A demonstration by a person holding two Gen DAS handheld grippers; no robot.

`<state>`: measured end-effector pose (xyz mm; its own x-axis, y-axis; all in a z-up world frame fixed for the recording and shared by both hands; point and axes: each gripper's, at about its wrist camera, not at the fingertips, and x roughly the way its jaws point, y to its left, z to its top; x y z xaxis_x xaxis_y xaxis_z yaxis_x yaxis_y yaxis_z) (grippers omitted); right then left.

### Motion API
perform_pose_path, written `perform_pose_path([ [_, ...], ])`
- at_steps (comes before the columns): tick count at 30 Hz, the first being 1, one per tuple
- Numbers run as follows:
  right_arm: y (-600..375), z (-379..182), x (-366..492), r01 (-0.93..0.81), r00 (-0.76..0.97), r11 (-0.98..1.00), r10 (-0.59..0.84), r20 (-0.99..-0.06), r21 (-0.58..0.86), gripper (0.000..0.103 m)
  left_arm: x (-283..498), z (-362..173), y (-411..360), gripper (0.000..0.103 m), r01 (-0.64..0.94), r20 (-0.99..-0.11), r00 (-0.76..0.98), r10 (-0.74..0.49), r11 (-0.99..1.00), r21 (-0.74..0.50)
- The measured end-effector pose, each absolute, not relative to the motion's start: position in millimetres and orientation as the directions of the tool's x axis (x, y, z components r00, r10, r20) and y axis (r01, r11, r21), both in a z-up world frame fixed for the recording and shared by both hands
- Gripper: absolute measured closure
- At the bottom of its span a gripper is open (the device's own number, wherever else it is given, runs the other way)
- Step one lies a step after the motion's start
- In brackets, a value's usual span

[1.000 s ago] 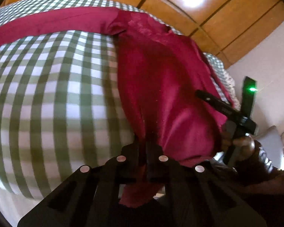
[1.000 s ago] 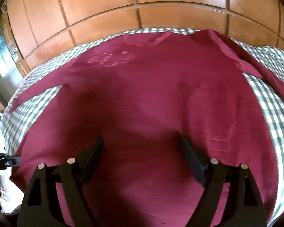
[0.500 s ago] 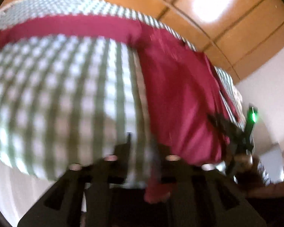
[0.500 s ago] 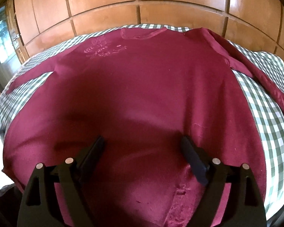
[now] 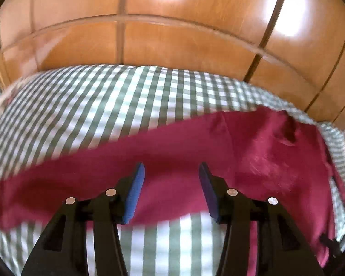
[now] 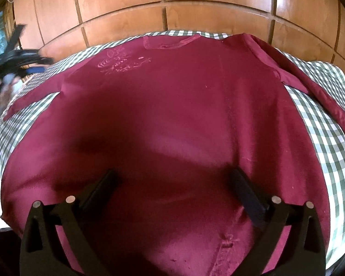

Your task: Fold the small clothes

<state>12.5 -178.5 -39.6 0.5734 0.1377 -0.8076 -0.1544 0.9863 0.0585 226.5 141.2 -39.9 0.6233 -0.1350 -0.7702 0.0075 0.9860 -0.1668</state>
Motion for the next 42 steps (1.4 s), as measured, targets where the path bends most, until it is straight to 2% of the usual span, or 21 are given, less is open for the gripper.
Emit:
perform_pose_path([
  [3, -180, -41, 14, -0.160, 0.583, 0.985, 0.144, -0.800, 0.061, 0.002, 271, -57, 133, 0.055, 0.018, -0.805, 0.581, -0.118, 0.991, -0.132],
  [5, -180, -42, 14, -0.161, 0.588, 0.985, 0.148, -0.796, 0.064, 0.002, 290, -70, 127, 0.049, 0.042, -0.829, 0.545, -0.128, 0.991, -0.125],
  [10, -179, -43, 18, -0.163, 0.585, 0.985, 0.147, -0.798, 0.061, 0.002, 318, -96, 126, 0.050, 0.068, -0.858, 0.491, -0.148, 0.989, -0.131],
  [12, -179, -42, 20, -0.159, 0.578, 0.985, 0.142, -0.804, 0.060, 0.002, 312, -94, 121, 0.091, 0.108, -0.845, 0.516, -0.142, 0.989, -0.100],
  [13, -178, -40, 22, -0.153, 0.570, 0.986, 0.138, -0.810, 0.060, 0.002, 306, -92, 118, 0.101, 0.136, -0.835, 0.535, -0.131, 0.988, -0.068],
  [17, -174, -35, 33, -0.131, 0.543, 0.990, 0.123, -0.831, 0.060, 0.004, 300, -79, 127, 0.102, 0.066, -0.790, 0.611, -0.051, 0.998, -0.014],
  [19, -171, -30, 39, -0.129, 0.543, 0.989, 0.128, -0.830, 0.068, 0.011, 303, -66, 139, 0.102, -0.002, -0.760, 0.650, -0.019, 1.000, -0.027],
  [21, -168, -31, 44, -0.137, 0.538, 0.988, 0.133, -0.832, 0.069, 0.007, 310, -65, 137, 0.102, -0.024, -0.764, 0.645, 0.020, 1.000, 0.005],
  [24, -154, -42, 50, -0.153, 0.542, 0.988, 0.073, -0.837, -0.013, 0.002, 318, -82, 119, 0.102, -0.007, -0.797, 0.598, 0.079, 0.996, 0.094],
  [27, -156, -44, 51, -0.152, 0.544, 0.988, 0.085, -0.835, 0.002, 0.002, 310, -86, 117, 0.101, -0.037, -0.820, 0.570, 0.053, 0.999, 0.039],
  [28, -159, -45, 49, -0.150, 0.544, 0.988, 0.098, -0.833, 0.019, 0.002, 300, -81, 120, 0.099, -0.056, -0.823, 0.567, 0.027, 0.998, -0.005],
  [30, -160, -44, 49, -0.151, 0.549, 0.988, 0.106, -0.829, 0.027, 0.002, 280, -71, 123, 0.088, -0.060, -0.824, 0.565, -0.041, 0.994, -0.090],
  [32, -158, -43, 47, -0.150, 0.551, 0.988, 0.103, -0.828, 0.022, 0.002, 244, -60, 124, 0.070, -0.002, -0.799, 0.566, -0.203, 0.969, -0.248],
  [33, -158, -42, 47, -0.150, 0.551, 0.988, 0.106, -0.828, 0.026, 0.002, 231, -58, 124, 0.068, 0.012, -0.790, 0.565, -0.240, 0.959, -0.282],
  [37, -165, -32, 43, -0.141, 0.545, 0.988, 0.126, -0.829, 0.057, 0.003, 155, -58, 120, 0.067, 0.098, -0.753, 0.500, -0.427, 0.892, -0.441],
  [42, -205, -9, 33, -0.028, 0.585, 0.999, 0.052, -0.809, 0.044, 0.003, 73, -70, 115, 0.067, 0.126, -0.736, 0.409, -0.540, 0.832, -0.541],
])
